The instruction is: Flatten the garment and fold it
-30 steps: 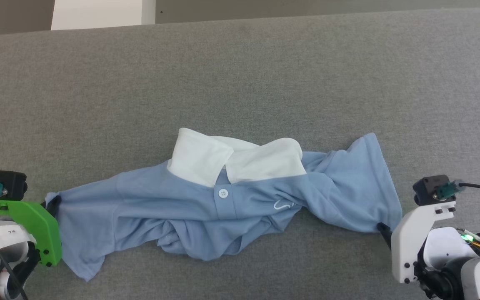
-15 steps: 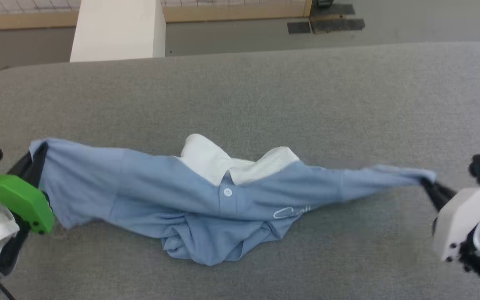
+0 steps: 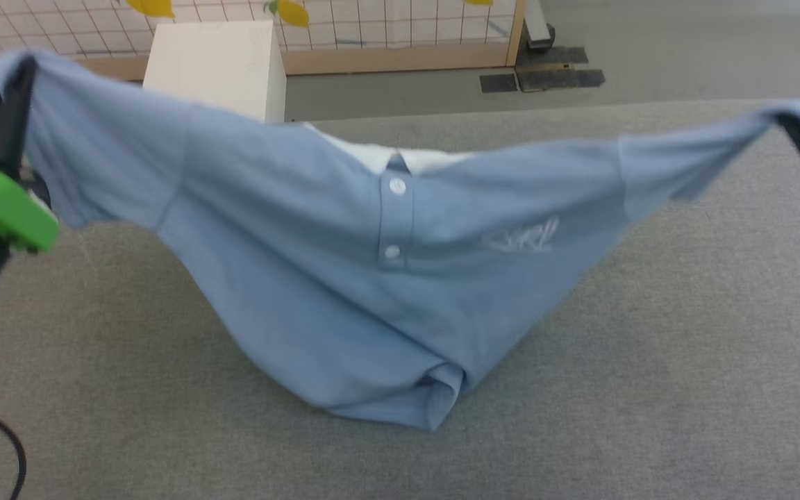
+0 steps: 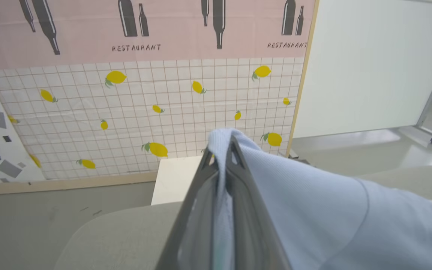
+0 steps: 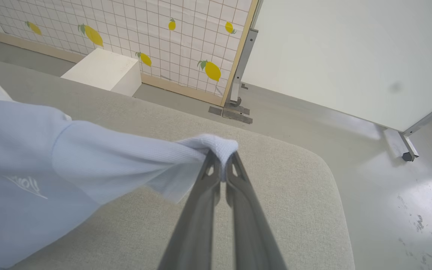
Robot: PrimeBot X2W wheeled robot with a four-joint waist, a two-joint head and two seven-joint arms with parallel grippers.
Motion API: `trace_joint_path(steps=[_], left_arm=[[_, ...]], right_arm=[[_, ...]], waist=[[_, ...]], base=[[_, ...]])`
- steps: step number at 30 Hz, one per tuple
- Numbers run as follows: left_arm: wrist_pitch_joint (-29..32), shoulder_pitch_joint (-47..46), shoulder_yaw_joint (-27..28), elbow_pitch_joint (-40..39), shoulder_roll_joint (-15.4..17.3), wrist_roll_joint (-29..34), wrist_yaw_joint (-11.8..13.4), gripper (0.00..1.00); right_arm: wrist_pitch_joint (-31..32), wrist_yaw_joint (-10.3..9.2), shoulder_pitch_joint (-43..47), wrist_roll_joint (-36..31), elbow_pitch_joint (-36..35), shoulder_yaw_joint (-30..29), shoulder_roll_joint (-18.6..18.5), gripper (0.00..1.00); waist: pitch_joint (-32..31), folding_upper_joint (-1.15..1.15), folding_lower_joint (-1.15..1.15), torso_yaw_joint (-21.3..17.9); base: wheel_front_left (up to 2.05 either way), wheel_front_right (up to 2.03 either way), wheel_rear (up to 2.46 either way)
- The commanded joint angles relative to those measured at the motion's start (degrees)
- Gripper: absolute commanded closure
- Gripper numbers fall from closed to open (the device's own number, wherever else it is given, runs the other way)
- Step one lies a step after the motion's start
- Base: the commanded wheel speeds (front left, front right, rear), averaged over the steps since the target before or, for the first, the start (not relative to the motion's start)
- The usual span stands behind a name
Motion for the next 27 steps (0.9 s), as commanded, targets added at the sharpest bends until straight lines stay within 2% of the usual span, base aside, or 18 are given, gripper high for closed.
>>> trace_joint_path(steps=[1, 5, 11, 17, 23, 27], left_arm=[[0.46, -3.29, 0.71, -0.16, -0.82, -0.80, 0.64, 1.00], [1.62, -12.32, 1.04, 1.77, -2.12, -0.42, 2.24, 1.00], [0.60, -27.97, 0.99, 6.38, -4.32, 3.42, 5.62, 1.00], [-4.94, -43.04, 2.95, 11.18, -7.29, 6.01, 8.52, 1.00], [-12.45, -53.59, 5.47, 14.39, -10.08, 6.52, 9.39, 1.00], [-14.24, -54.83, 5.42, 17.14, -11.70, 5.09, 7.57, 1.00]], right_arm=[[0.33, 0.19, -3.83, 0.45, 1.01, 0.85, -0.63, 1.00], [0.55, 0.19, -15.58, -0.47, 5.35, 4.82, -2.24, 1.00], [-3.13, 0.19, -34.74, -4.72, 13.72, 10.16, -2.34, 1.00], [-12.12, 0.19, -52.74, -11.03, 23.22, 13.05, -0.80, 1.00], [-23.99, 0.19, -65.53, -16.90, 30.98, 10.54, 1.94, 1.00], [-29.29, 0.19, -68.49, -18.58, 36.25, 9.69, 3.62, 1.00]], waist=[[1.87, 0.00, 0.00, -0.27], [6.03, 0.00, 0.00, -0.47], [14.08, 0.00, 0.00, -0.86], [21.21, 0.00, 0.00, -1.65], [25.42, 0.00, 0.00, -1.93], [26.19, 0.00, 0.00, -1.57]], base=[[0.00, 0.00, 0.00], [0.00, 0.00, 0.00], [0.00, 0.00, 0.00], [0.00, 0.00, 0.00], [0.00, 0.00, 0.00], [0.00, 0.00, 0.00]])
